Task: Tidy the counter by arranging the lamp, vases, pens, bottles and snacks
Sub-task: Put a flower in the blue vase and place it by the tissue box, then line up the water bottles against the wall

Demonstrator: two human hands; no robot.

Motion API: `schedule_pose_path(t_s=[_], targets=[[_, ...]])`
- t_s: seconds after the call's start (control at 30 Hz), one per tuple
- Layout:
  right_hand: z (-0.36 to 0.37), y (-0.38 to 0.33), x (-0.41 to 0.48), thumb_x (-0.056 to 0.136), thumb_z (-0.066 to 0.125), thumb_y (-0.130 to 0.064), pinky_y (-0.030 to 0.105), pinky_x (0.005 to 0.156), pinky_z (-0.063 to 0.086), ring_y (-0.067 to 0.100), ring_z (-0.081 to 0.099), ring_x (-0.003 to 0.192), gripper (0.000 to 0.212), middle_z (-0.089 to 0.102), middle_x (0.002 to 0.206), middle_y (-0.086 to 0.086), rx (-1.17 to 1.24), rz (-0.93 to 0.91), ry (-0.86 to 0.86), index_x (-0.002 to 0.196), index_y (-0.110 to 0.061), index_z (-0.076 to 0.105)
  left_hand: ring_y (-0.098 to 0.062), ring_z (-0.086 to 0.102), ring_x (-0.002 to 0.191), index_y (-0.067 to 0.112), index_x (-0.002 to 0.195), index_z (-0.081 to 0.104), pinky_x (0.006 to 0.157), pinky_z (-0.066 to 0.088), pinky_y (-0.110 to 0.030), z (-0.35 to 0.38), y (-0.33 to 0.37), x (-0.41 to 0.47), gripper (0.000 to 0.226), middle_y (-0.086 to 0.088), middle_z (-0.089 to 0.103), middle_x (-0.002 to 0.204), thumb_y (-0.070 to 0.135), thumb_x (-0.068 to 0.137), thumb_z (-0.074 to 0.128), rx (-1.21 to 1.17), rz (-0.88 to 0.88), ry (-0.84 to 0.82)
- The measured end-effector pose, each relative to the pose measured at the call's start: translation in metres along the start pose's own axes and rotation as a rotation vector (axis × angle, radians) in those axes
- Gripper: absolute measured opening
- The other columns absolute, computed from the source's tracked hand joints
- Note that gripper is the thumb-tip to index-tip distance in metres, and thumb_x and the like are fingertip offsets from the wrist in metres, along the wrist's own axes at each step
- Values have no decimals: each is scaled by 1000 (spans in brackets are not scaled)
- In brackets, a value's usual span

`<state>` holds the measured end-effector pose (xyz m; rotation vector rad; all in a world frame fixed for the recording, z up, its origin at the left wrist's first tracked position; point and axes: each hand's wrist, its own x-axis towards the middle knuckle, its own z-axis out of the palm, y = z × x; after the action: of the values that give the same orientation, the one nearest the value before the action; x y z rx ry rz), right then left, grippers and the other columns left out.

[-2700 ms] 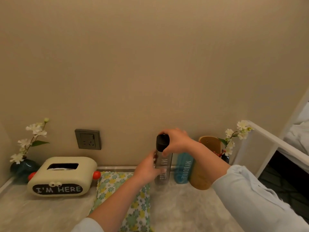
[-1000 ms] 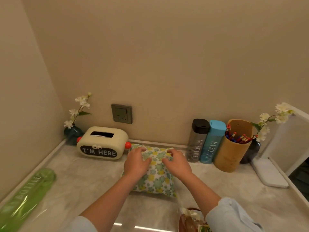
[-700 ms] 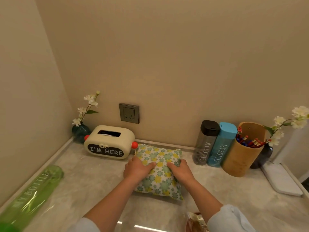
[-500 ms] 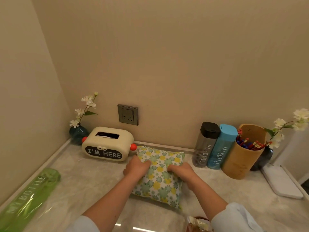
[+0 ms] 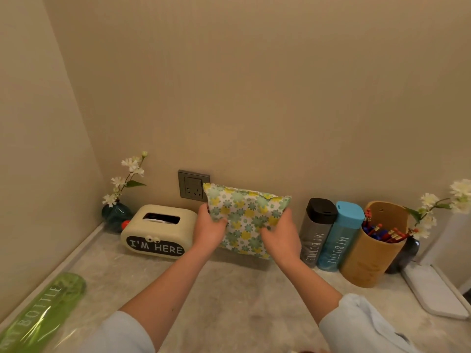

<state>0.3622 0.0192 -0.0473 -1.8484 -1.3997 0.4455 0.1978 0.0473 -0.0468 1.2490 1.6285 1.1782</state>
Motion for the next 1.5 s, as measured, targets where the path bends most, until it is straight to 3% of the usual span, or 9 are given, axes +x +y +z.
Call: schedule_pose_path(t_s=[0.23, 0.43, 0.53, 0.63, 0.9, 1.07, 1.23, 1.37, 1.5], targets=[[27, 13, 12, 90, 56, -13, 46, 95, 50, 31, 54, 120, 46, 53, 130, 9, 60, 83, -190, 130, -13, 35, -25, 52, 123, 17, 133, 42, 99, 47, -38, 0, -18, 16, 52, -5, 53, 131, 8, 87, 64, 82, 33, -54], [43, 33, 4, 99, 47, -31, 46, 102, 45, 34, 49, 127, 51, 47, 140, 15, 119, 229, -296, 138, -6, 27, -14, 51, 108, 21, 127, 45, 91, 47, -30, 10, -38, -13, 47, 2, 43, 125, 12, 85, 64, 205, 137, 207], [49, 43, -1, 100, 46, -31, 43, 103, 43, 35, 47, 130, 52, 46, 143, 17, 93, 273, -340, 141, -4, 28, -8, 59, 86, 27, 101, 56, 78, 52, -30, 18, -54, -20, 18, 7, 60, 99, 17, 88, 62, 183, 63, 20], [53, 45, 1, 100, 44, -28, 40, 100, 44, 34, 51, 126, 44, 52, 139, 16, 27, 221, -347, 138, -7, 37, -6, 57, 83, 26, 98, 58, 79, 49, -25, 25, -64, -18, 14, 6, 61, 93, 18, 88, 63, 151, -10, -160], [55, 43, 23, 102, 39, -30, 36, 99, 42, 33, 50, 127, 40, 53, 139, 13, -127, 105, -425, 138, -10, 43, -6, 61, 85, 25, 98, 60, 80, 51, -26, 23, -68, -4, 13, 7, 62, 89, 16, 89, 60, 122, -11, -170], [46, 48, 15, 102, 43, -24, 38, 110, 38, 28, 44, 134, 47, 46, 147, 8, 90, 142, -471, 146, -13, 34, -7, 59, 85, 19, 105, 61, 77, 47, -22, 24, -66, -6, 15, 6, 62, 90, 14, 90, 58, 118, -15, -183], [37, 40, -10, 97, 53, -23, 36, 101, 42, 27, 49, 128, 48, 51, 138, 7, 252, 240, -413, 140, -8, 36, -13, 59, 98, 18, 113, 60, 88, 48, -27, 11, -56, -22, 23, 3, 61, 101, 16, 91, 59, 89, -14, -172], [34, 22, -35, 92, 57, -21, 43, 88, 52, 25, 60, 98, 38, 59, 112, 8, 305, 251, -304, 125, -9, 45, -13, 60, 98, 18, 113, 62, 86, 48, -27, -11, -55, -43, 21, 2, 63, 104, 20, 92, 60, 68, -13, -102], [40, -7, -72, 93, 56, -17, 39, 83, 53, 20, 60, 88, 28, 55, 93, -2, 387, 223, -459, 120, -15, 47, -10, 61, 97, 23, 106, 64, 87, 49, -26, -48, -64, -71, 16, 4, 66, 102, 20, 90, 61, 28, -48, 10]])
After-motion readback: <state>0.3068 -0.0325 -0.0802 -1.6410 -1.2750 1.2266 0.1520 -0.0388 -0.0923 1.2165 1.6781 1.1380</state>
